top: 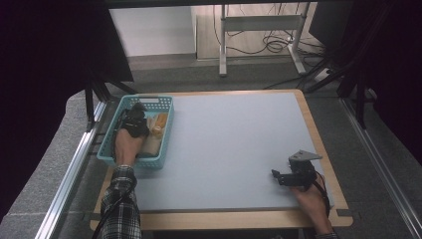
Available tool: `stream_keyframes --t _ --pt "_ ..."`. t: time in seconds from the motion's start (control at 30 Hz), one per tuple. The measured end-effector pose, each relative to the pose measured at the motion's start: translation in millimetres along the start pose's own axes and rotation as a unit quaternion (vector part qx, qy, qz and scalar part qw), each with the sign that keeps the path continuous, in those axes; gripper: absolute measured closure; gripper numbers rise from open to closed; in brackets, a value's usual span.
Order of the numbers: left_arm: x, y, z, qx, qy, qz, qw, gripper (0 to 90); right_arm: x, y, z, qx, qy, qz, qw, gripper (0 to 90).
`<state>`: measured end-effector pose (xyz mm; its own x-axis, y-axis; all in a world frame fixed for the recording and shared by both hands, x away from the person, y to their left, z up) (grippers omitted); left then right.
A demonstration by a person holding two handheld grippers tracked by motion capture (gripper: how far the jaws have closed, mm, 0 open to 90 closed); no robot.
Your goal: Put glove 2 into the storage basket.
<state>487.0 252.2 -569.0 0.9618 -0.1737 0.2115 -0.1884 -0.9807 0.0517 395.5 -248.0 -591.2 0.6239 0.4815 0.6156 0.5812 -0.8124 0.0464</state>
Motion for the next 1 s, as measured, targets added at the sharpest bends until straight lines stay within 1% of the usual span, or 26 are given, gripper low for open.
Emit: stream_keyframes --t 0.13,0.17,0.2,0.23,0.3,0.37,0.4,0.43,0.5,0.53,0.6,0.67,0.77,0.83,0.87,1.0 --pt "4.1 11.4 -0.8 0.003 -0.001 0.016 0.9999 81.9 0.0 0.0 0.0 0.0 0.0 -0.001 1.0 16.2" --pt "4.7 13.6 -1.7 -0.002 0.001 0.018 0.9998 82.1 0.0 0.0 0.0 0.0 0.0 -0.001 1.0 16.2" --pt "5.2 15.5 -2.5 -0.012 0.005 0.018 0.9997 82.4 0.0 0.0 0.0 0.0 0.0 0.0 1.0 16.2" --pt "5.0 15.9 -3.1 -0.017 0.006 0.018 0.9997 82.5 0.0 0.0 0.0 0.0 0.0 -0.001 1.0 16.2" --pt "3.2 13.8 -1.4 -0.017 0.001 0.014 0.9998 82.2 0.0 0.0 0.0 0.0 0.0 -0.001 1.0 16.2" --pt "1.8 11.2 -0.1 -0.019 0.002 0.009 0.9998 81.1 0.0 0.0 0.0 0.0 0.0 -0.001 1.0 16.2" --pt "0.7 9.5 -0.5 -0.019 0.001 0.011 0.9998 80.1 0.0 0.0 0.0 0.0 0.0 -0.001 1.0 16.2" --pt "0.2 8.1 -1.0 -0.016 0.003 0.012 0.9998 78.1 0.0 0.0 0.0 0.0 0.0 -0.001 1.0 16.2" --pt "0.0 3.9 -3.5 -0.003 0.012 0.011 0.9999 68.5 0.0 0.0 0.0 0.0 0.0 0.0 1.0 16.2" --pt "-0.2 2.4 -4.8 0.0 0.016 0.011 0.9998 63.4 0.0 0.0 0.0 0.0 0.0 0.0 1.0 16.2" --pt "-1.3 -1.0 -8.9 0.0 0.026 0.008 0.9996 58.6 0.0 0.0 0.0 0.0 0.0 0.0 1.0 16.2" --pt "-2.1 -3.4 -12.7 0.003 0.039 0.006 0.9992 51.8 0.0 0.0 0.0 0.0 0.0 0.0 1.0 16.2" --pt "-4.0 -5.4 -17.0 0.004 0.052 0.008 0.9986 42.8 0.0 0.0 0.0 0.0 0.0 0.0 1.0 16.2" --pt "-5.3 -6.0 -19.1 0.002 0.058 0.006 0.9983 38.3 0.0 0.0 0.0 0.0 0.0 0.0 1.0 16.2" --pt "-5.6 -7.1 -20.7 0.002 0.064 0.007 0.9979 35.9 0.0 0.0 0.0 0.0 0.0 0.0 1.0 16.2" --pt "-7.1 -8.1 -25.3 -0.009 0.079 0.007 0.9968 28.8 0.1 0.0 0.0 0.0 0.0 0.0 1.0 16.2"
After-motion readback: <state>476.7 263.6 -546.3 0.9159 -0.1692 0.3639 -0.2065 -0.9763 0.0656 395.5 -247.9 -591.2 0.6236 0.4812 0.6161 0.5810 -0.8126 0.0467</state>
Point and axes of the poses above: each handheld gripper's, and its own axes: z roughly forward along the jaws, x roughly out of its top, y roughly to its right, the point moved 9 cm from there along z, roughly forward along the jaws, and after that the axes turned 9 degrees about -y, right-handed, at the moved point
